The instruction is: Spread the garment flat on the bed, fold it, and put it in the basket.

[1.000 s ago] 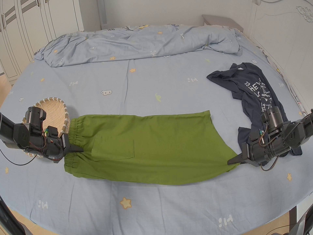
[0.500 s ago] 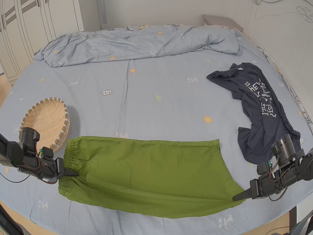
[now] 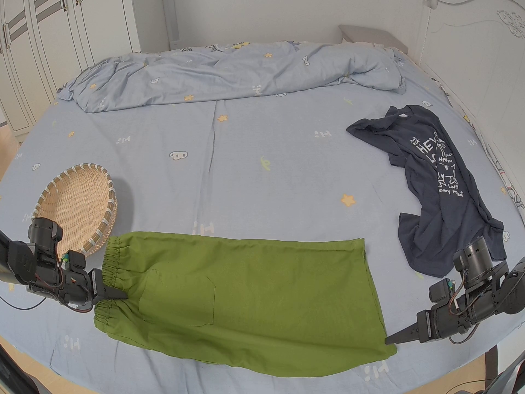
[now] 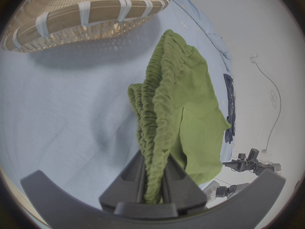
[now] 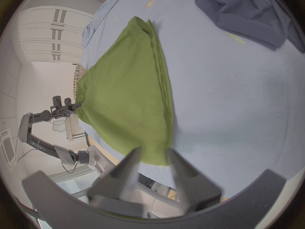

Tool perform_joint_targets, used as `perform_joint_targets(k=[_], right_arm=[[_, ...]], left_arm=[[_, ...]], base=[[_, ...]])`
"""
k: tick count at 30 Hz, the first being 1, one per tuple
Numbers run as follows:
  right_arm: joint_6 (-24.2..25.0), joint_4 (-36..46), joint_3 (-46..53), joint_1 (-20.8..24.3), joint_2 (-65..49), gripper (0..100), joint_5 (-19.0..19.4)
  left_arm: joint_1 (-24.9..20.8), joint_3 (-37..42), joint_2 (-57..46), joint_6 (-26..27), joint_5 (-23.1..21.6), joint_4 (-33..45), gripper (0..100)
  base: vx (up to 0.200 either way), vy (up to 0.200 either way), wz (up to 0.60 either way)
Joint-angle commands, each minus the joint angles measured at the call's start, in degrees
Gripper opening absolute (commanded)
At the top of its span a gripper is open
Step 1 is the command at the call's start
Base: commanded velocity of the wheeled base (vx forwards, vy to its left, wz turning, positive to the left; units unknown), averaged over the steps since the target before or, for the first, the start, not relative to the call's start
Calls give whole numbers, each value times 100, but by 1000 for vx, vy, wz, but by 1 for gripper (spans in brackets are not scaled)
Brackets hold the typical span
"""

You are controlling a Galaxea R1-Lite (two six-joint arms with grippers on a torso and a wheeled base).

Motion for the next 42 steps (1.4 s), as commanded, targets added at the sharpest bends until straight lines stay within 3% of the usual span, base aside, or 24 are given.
perform_joint_targets(k=[1,9,16,21,26,31,33,35,36,38,39,40,42], right_arm=[[1,-47,49,-7,72,100,25],[36,-109,-364,-210,20,100,-1],[484,49,-1340,-148,-332,100,-274],[475,58,-1261,-157,-323,100,-283],[475,58,-1217,-166,-341,100,-291],[475,58,-1217,-148,-358,100,-291],[475,67,-1208,-157,-411,100,-291],[475,67,-1208,-157,-411,100,-291],[475,67,-1208,-174,-420,100,-291],[475,67,-1208,-201,-420,100,-291],[475,67,-1208,-201,-420,100,-291],[475,67,-1199,-201,-420,100,-291],[475,67,-1182,-201,-420,100,-291]], left_arm=[[-9,8,-23,5,-27,13,0],[158,-1,-260,330,-9,84,0],[527,-256,-902,524,-9,646,0],[870,-537,-823,1051,-9,1173,0],[773,-625,-937,1051,9,1446,0],[96,-985,-1632,629,219,2131,0],[-633,-1416,-2133,-21,360,2580,0],[-633,-1416,-2133,-21,360,2580,0],[-1547,-1741,-2449,-672,729,2729,0],[-2171,-1899,-2510,-935,1098,2729,0],[-2171,-1899,-2510,-935,1098,2729,0],[-2848,-2084,-2510,-1173,1503,2738,0],[-3332,-2207,-2440,-1357,1766,2729,0]], base=[[0,0,0],[0,0,0],[0,0,0],[0,0,0],[0,0,0],[0,0,0],[0,0,0],[0,0,0],[0,0,0],[0,0,0],[0,0,0],[0,0,0],[0,0,0]])
